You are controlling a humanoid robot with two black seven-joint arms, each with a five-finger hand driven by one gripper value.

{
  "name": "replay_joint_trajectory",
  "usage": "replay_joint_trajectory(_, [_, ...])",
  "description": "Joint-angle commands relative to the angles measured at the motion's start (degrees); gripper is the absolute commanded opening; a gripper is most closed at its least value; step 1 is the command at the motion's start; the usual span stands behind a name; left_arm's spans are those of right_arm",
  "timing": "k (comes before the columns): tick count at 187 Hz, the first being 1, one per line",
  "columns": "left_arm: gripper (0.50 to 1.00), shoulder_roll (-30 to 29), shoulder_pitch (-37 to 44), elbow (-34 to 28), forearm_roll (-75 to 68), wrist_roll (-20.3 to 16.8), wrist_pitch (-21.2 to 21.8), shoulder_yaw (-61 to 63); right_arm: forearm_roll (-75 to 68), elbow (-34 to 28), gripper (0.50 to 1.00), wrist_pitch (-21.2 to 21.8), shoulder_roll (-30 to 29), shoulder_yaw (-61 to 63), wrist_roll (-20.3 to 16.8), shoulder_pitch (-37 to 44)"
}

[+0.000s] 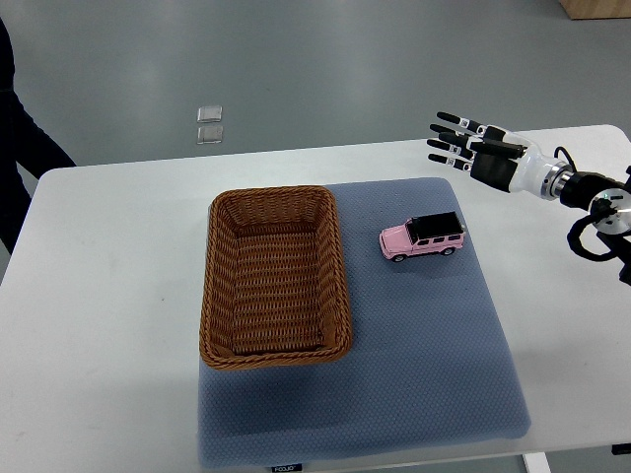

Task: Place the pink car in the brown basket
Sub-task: 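Move the right hand from rest toward the pink toy car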

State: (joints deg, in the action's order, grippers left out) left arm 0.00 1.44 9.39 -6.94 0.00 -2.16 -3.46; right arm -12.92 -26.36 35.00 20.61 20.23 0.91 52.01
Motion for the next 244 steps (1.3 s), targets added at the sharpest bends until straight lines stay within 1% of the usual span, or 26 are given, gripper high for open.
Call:
replay_joint_trajectory(1, [1.0,0.0,0.1,0.1,0.0,0.1,0.0,-0.1,0.0,0.1,0.917,0.0,0.1,0.1,0.1,0.0])
replay_joint_trajectory(80, [1.0,0.0,-0.3,-1.0,0.1,0.0,0.7,-0.1,0.0,0.1,0.917,0.0,0.1,-0.5,0.1,-0.1])
replay_joint_trajectory(100, [1.0,0.0,-0.3,-0.7,0.1,0.1,0.7,-0.1,0.1,0.1,0.917,-1.6,0.2,-0.9,0.1,-0.1])
replay_joint_trajectory(117, [1.0,0.0,-0.3,-0.6,0.1,0.0,0.7,-0.2,0.3,0.1,0.917,-0.7,0.3,-1.0,0.1,-0.1])
replay_joint_trajectory(124, [1.0,0.0,-0.3,-0.6,0.0,0.0,0.7,-0.2,1.1,0.0,0.917,0.0,0.7,-0.8,0.1,-0.2])
replay_joint_trajectory(158, [1.0,0.0,-0.3,-0.7,0.1,0.1,0.7,-0.1,4.7,0.1,0.915,0.0,1.3,-0.6,0.2,-0.2])
replay_joint_trajectory(171, [1.0,0.0,-0.3,-0.8,0.1,0.0,0.7,-0.1,8.9,0.2,0.915,0.0,1.6,-0.9,0.5,0.1])
replay_joint_trajectory(179, [1.0,0.0,-0.3,-0.7,0.1,0.0,0.7,-0.1,13.1,0.1,0.915,0.0,2.0,-0.6,1.6,0.5])
replay_joint_trajectory(194, [1.0,0.0,-0.3,-0.7,0.1,0.0,0.7,-0.2,22.8,-0.1,0.915,0.0,2.2,-0.6,6.0,2.3])
replay_joint_trajectory(200, [1.0,0.0,-0.3,-0.7,0.0,0.1,0.7,-0.2,27.6,-0.2,0.913,0.0,2.5,-0.6,8.6,2.8])
replay_joint_trajectory(220, [1.0,0.0,-0.3,-0.7,0.1,0.0,0.7,-0.2,38.6,-0.4,0.913,0.0,3.7,-0.5,13.7,4.2])
replay_joint_trajectory(244, [1.0,0.0,-0.3,-0.7,0.1,0.0,0.7,-0.1,49.8,-1.1,0.913,0.0,4.2,-0.6,19.0,5.5])
